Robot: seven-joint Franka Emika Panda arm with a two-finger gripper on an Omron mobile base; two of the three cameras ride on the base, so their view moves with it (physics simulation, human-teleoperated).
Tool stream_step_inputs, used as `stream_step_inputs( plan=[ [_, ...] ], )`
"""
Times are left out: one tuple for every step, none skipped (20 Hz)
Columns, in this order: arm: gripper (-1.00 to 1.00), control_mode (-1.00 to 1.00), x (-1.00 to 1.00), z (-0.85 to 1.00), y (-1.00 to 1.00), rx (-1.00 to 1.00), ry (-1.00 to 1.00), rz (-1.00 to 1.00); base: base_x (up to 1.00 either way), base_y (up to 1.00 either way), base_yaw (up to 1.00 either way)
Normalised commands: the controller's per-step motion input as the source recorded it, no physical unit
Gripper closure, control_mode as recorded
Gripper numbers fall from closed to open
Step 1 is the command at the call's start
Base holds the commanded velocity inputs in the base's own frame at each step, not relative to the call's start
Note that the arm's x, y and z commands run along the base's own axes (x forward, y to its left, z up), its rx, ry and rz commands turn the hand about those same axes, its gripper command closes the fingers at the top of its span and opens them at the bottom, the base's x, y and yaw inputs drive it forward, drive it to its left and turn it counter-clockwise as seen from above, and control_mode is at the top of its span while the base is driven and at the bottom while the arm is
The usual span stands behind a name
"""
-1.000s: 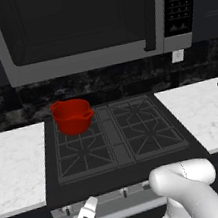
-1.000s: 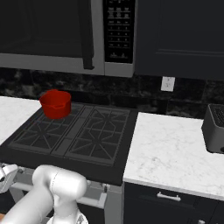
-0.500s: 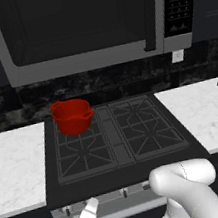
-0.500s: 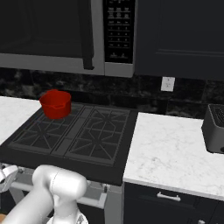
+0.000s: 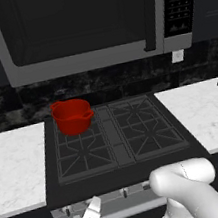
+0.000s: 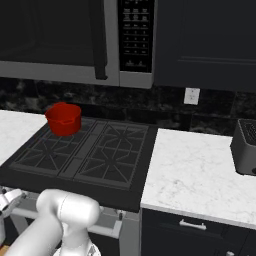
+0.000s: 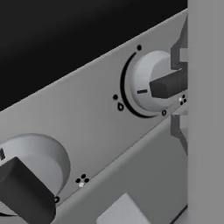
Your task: Turn off the rear left burner of the stove.
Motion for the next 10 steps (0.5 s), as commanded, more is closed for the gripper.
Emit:
stream_step_inputs(
  plan=[
    [1.0,-1.0,0.08,0.12,-0.03,0.19,-0.09,0.1,0.0,0.0,0.0],
    [1.0,-1.0,0.01,0.08,0.0,0.21,-0.11,0.1,0.0,0.0,0.0],
    [1.0,-1.0,0.0,0.05,0.0,0.23,-0.12,0.11,0.0,0.0,0.0],
    [1.0,-1.0,0.0,0.03,0.0,0.27,-0.12,0.1,0.0,0.0,0.0],
    [1.0,-1.0,0.0,0.04,0.0,0.32,-0.12,0.09,0.0,0.0,0.0],
    [1.0,-1.0,0.0,0.01,0.0,0.31,-0.13,0.09,0.0,0.0,0.0],
    [1.0,-1.0,0.0,0.01,0.0,0.33,-0.12,0.09,0.0,0.0,0.0],
    [1.0,-1.0,0.0,0.05,0.0,0.36,-0.11,0.08,0.0,0.0,0.0],
    [1.0,-1.0,0.0,0.04,0.0,0.34,-0.13,0.07,0.0,0.0,0.0],
    [1.0,-1.0,0.0,0.05,0.0,0.35,-0.13,0.07,0.0,0.0,0.0]
  ],
)
